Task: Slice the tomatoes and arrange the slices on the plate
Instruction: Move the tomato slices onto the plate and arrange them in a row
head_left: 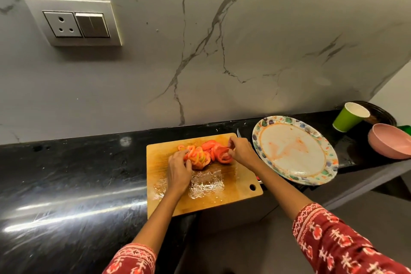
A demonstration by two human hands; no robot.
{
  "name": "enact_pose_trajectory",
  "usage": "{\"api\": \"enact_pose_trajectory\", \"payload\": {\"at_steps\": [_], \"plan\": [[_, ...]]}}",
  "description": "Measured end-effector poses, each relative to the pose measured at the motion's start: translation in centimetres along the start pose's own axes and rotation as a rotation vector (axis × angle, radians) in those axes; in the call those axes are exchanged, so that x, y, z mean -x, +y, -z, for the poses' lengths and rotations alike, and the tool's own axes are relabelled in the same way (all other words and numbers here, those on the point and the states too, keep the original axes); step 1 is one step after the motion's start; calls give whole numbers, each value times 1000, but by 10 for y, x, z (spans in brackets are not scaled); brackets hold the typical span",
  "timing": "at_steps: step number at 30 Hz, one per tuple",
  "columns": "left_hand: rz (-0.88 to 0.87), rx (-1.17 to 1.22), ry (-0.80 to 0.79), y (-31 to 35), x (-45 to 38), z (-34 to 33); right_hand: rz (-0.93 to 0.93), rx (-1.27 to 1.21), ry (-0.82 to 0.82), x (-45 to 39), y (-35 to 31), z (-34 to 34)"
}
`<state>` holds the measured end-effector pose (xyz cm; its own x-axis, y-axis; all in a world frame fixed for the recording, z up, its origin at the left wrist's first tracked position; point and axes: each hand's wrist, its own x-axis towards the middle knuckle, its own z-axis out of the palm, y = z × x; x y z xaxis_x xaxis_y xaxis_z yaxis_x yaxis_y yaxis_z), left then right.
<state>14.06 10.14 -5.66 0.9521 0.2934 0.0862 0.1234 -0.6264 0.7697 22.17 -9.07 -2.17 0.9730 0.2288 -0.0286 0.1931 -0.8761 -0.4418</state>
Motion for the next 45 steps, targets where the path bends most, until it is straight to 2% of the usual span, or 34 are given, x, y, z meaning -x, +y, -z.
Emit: {"api": "enact_pose_trajectory", "payload": {"at_steps": [6, 12, 15, 18, 20, 23, 32, 39, 45], "plan": [[-35, 4, 47, 8, -3, 1, 14, -62, 6, -10, 11, 7], [5, 18, 67, 24, -14, 0, 49, -67, -10, -24, 14, 16], [-17, 20, 21, 36, -19, -5, 100, -18, -152, -31, 12, 25], [-31, 7, 43, 45, -19, -14, 213, 89, -263, -34, 15, 26], [-29, -23, 45, 51, -17, -21, 239, 191, -282, -33, 17, 23], [-59, -61, -43, 61, -12, -34, 218, 299, -231, -31, 21, 14], [-36, -156, -237, 90, -10, -61, 242, 74, -244, -34, 28, 22], [6, -253, -221, 95, -10, -69, 282, -49, -394, -41, 32, 30], [78, -146, -154, 86, -12, -45, 158, -31, -240, -49, 50, 31]]}}
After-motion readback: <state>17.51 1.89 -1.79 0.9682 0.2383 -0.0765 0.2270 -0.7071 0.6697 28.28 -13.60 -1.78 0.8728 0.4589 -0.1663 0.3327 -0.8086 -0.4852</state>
